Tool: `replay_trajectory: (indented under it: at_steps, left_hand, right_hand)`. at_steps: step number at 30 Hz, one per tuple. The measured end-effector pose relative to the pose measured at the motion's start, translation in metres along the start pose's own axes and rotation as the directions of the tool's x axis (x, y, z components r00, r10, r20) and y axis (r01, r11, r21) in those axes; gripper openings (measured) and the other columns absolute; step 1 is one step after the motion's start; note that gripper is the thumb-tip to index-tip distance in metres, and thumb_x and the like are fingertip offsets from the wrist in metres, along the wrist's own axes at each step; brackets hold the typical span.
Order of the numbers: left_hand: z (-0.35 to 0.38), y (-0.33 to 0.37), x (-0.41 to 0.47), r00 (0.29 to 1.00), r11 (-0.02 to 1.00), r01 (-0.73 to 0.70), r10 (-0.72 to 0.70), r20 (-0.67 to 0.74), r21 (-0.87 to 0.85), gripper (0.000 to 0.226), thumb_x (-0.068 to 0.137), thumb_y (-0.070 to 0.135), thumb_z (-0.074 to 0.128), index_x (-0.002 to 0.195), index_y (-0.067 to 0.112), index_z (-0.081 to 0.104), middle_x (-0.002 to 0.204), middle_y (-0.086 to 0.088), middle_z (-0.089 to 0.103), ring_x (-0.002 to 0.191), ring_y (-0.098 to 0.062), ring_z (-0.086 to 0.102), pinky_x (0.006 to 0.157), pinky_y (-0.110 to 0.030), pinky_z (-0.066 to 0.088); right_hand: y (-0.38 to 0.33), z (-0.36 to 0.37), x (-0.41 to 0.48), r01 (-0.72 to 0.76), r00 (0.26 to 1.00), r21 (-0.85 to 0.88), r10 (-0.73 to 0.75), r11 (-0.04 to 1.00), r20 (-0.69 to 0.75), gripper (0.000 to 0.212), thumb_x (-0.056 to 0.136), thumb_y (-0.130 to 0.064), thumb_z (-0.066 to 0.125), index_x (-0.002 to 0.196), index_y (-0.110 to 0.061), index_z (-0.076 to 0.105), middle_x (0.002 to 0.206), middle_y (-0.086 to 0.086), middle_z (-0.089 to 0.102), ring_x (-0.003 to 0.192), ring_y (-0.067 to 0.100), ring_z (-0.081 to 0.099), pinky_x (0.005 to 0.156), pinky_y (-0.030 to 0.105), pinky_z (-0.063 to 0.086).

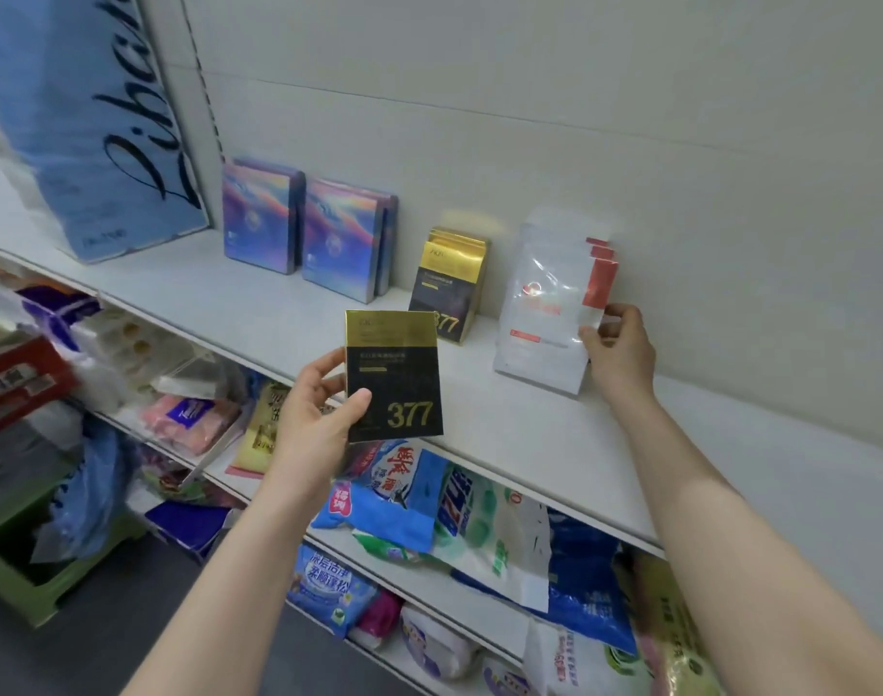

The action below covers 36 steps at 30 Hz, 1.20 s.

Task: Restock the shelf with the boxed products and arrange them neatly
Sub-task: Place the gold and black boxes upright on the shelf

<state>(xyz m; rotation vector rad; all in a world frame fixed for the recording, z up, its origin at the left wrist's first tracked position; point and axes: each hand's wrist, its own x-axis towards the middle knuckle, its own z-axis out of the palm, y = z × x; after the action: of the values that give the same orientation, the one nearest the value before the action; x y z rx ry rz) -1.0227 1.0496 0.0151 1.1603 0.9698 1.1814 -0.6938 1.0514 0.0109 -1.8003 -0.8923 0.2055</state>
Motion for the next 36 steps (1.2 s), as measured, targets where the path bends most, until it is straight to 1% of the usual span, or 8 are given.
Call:
replay_trajectory:
  at_steps: [4,9,12,14,17,24,29,36]
  left_hand:
    - [0.003,0.000,0.015,1.000,0.999,-0.006,0.005,0.029,0.050,0.043,0.093,0.006,0.057,0.127,0.030,0.052,0.116,-0.004,0.065,0.088,-0.016,0.071,0.062,-0.023,0.056]
    - [0.004,-0.006,0.029,0.998,0.996,0.030,-0.036,0.060,0.086,0.043,0.093,0.009,0.058,0.129,0.031,0.051,0.115,-0.001,0.065,0.091,-0.016,0.071,0.069,-0.029,0.058]
    - [0.008,-0.010,0.036,0.996,0.996,0.023,-0.030,0.085,0.089,0.041,0.093,0.008,0.057,0.126,0.033,0.052,0.113,0.001,0.066,0.092,-0.014,0.071,0.072,-0.029,0.058]
    - [0.010,-0.011,0.040,0.992,0.996,0.013,-0.024,0.120,0.089,0.041,0.094,0.006,0.055,0.123,0.033,0.052,0.112,0.002,0.065,0.092,-0.013,0.070,0.071,-0.025,0.058]
    - [0.008,-0.014,0.048,0.985,0.994,0.001,-0.020,0.171,0.110,0.041,0.094,0.005,0.055,0.124,0.033,0.053,0.111,0.004,0.064,0.093,-0.010,0.069,0.071,-0.023,0.057]
    - [-0.020,-0.025,0.098,0.964,0.877,-0.126,-0.002,0.267,0.463,0.049,0.094,0.017,0.058,0.138,0.033,0.044,0.127,0.012,0.054,0.111,-0.004,0.054,0.089,-0.021,0.043]
    - [-0.023,-0.033,0.137,0.920,0.635,-0.321,0.032,0.391,0.703,0.050,0.095,0.021,0.055,0.142,0.030,0.041,0.143,0.005,0.043,0.125,-0.013,0.047,0.107,-0.034,0.040]
    - [-0.022,-0.047,0.167,0.803,0.410,-0.558,0.051,0.593,0.721,0.050,0.095,0.022,0.052,0.144,0.019,0.041,0.146,-0.002,0.042,0.132,-0.022,0.038,0.109,-0.031,0.031]
  right_hand:
    - [0.002,0.005,0.003,0.012,0.999,-0.111,-0.018,0.994,-0.051,0.043,0.089,-0.022,0.064,0.126,-0.010,0.047,0.105,0.007,0.060,0.093,0.028,0.062,0.080,0.033,0.046]
    - [-0.030,0.008,-0.011,0.303,0.925,-0.171,-0.332,0.938,-0.186,0.034,0.088,-0.021,0.066,0.118,-0.014,0.052,0.111,0.007,0.056,0.095,0.023,0.057,0.084,0.035,0.046]
    - [-0.069,0.022,-0.034,0.291,0.942,0.044,-0.295,0.956,0.162,0.025,0.095,-0.028,0.061,0.119,-0.021,0.057,0.102,-0.003,0.061,0.088,0.006,0.059,0.074,0.020,0.047]
    - [-0.084,0.037,-0.046,0.182,0.865,0.084,-0.200,0.980,0.460,0.034,0.098,-0.038,0.055,0.130,-0.028,0.052,0.113,-0.005,0.062,0.099,0.007,0.059,0.079,0.024,0.053]
    - [-0.085,0.059,-0.049,0.124,0.774,0.090,-0.153,0.988,0.615,0.035,0.096,-0.032,0.060,0.130,-0.027,0.053,0.117,-0.002,0.066,0.102,0.015,0.064,0.075,0.027,0.057]
    - [-0.098,0.079,-0.024,0.193,0.905,0.072,-0.206,0.978,0.372,0.028,0.093,-0.017,0.065,0.118,-0.024,0.054,0.091,-0.012,0.063,0.081,0.006,0.063,0.063,0.015,0.051]
    - [-0.105,0.108,-0.009,0.244,0.929,-0.156,-0.184,0.957,0.322,0.026,0.095,-0.023,0.061,0.118,-0.028,0.051,0.114,-0.001,0.064,0.101,0.019,0.063,0.086,0.038,0.056]
    - [-0.098,0.130,-0.006,0.338,0.940,-0.518,-0.250,0.786,0.234,0.051,0.088,-0.015,0.068,0.136,-0.014,0.047,0.129,0.012,0.044,0.118,0.031,0.050,0.100,0.037,0.040]
